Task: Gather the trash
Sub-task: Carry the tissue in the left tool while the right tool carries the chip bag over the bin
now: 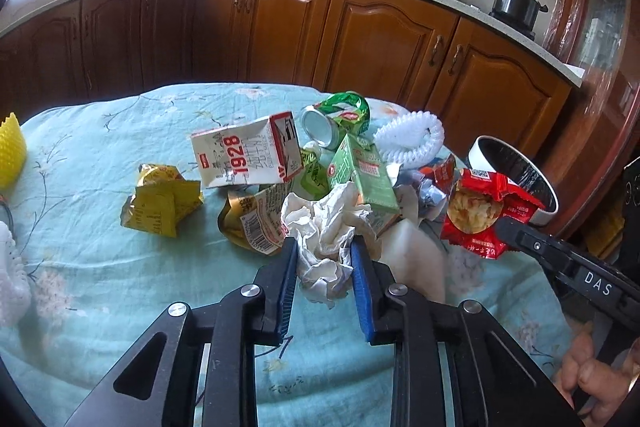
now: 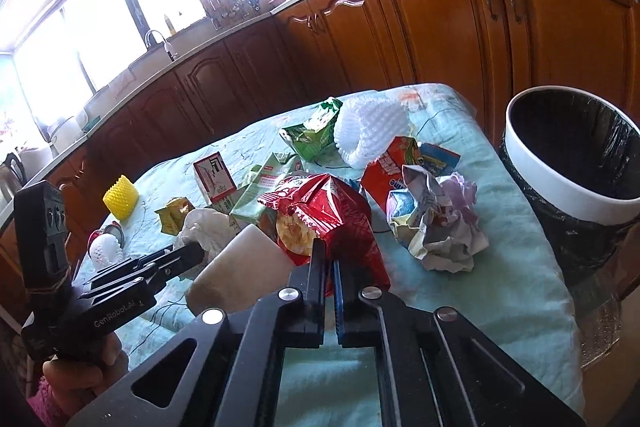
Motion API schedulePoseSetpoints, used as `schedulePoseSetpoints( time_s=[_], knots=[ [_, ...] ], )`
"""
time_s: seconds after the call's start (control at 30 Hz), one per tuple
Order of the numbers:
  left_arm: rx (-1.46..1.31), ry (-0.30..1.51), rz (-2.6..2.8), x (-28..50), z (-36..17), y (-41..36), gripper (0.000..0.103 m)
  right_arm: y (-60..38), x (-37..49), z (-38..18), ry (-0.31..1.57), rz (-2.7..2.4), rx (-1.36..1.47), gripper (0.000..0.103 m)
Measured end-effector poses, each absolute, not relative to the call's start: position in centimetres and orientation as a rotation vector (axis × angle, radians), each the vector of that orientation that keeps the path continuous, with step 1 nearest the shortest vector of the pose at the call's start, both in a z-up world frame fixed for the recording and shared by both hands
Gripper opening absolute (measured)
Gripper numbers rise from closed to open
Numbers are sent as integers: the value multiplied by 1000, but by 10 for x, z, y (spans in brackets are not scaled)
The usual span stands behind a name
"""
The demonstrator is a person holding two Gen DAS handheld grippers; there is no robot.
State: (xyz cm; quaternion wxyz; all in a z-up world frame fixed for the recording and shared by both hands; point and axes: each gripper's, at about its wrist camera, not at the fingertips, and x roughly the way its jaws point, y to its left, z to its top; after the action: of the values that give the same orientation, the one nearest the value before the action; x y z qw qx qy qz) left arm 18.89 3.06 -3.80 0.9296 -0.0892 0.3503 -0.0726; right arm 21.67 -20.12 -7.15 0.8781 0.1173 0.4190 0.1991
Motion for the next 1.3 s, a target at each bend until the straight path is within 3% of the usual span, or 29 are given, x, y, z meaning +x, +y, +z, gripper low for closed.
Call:
schedulePoseSetpoints(
  time_s=[0.5, 1.3],
  knots=[
    [-125, 669, -288, 184, -5, -31, 25, -255, 213, -43, 800, 334, 284, 3],
    [7, 753, -475, 289, -18, -168, 25, -391, 243, -61, 812, 83, 352, 3]
  ],
)
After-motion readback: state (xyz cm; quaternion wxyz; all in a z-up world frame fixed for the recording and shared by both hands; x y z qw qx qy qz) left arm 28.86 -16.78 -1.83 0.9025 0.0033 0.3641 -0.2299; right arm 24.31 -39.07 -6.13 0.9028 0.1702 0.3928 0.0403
